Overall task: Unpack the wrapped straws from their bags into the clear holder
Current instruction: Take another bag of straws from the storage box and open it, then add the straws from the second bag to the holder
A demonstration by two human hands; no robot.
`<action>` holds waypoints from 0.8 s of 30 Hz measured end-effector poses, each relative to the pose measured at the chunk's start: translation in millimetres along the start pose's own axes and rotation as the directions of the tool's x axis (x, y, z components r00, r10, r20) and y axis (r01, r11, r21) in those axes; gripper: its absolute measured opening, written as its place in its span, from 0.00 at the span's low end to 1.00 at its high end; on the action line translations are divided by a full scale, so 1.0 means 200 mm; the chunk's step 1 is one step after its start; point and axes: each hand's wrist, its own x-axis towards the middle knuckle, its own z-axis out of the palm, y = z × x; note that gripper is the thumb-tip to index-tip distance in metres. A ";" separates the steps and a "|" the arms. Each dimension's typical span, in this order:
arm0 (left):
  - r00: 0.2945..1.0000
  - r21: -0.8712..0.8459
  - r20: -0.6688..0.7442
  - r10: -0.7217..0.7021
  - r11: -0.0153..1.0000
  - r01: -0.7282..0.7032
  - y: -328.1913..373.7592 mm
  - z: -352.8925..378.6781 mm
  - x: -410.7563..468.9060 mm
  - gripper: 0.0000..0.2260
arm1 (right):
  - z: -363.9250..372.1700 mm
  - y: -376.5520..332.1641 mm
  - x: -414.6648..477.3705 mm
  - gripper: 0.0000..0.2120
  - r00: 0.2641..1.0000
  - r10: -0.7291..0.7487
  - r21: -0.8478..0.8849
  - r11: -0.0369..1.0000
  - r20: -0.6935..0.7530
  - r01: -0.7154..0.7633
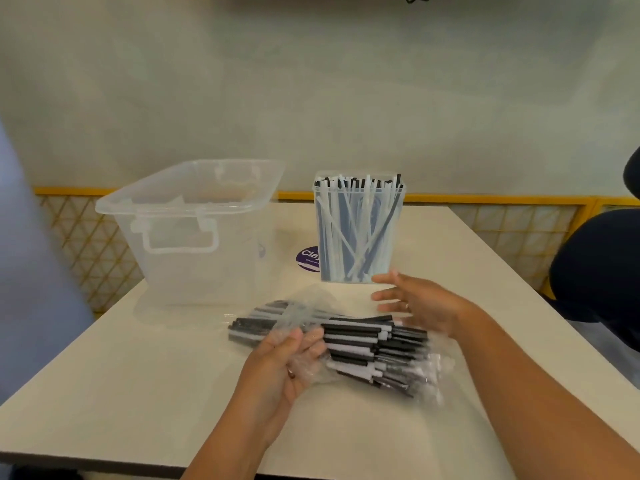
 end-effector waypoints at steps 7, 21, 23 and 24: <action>0.990 0.574 -0.047 0.129 0.815 -0.079 -0.10 0.07 -0.07 0.06 | 0.00 0.10 -0.22 0.24 0.939 -0.074 -0.032 0.997 -0.337 0.067; 0.950 0.899 0.301 0.088 -0.358 -0.251 0.02 0.02 0.17 0.24 | 0.18 0.08 -0.10 0.13 0.912 -0.096 -0.161 0.986 -0.399 0.033; 0.939 0.847 0.345 0.003 -0.432 -0.310 0.00 0.00 0.20 0.24 | 0.19 0.10 -0.11 0.16 0.888 -0.086 -0.157 0.988 -0.452 0.016; 0.931 0.826 0.364 -0.023 -0.455 -0.334 0.00 -0.01 0.20 0.24 | 0.20 0.11 -0.12 0.19 0.871 -0.089 -0.189 0.982 -0.484 -0.005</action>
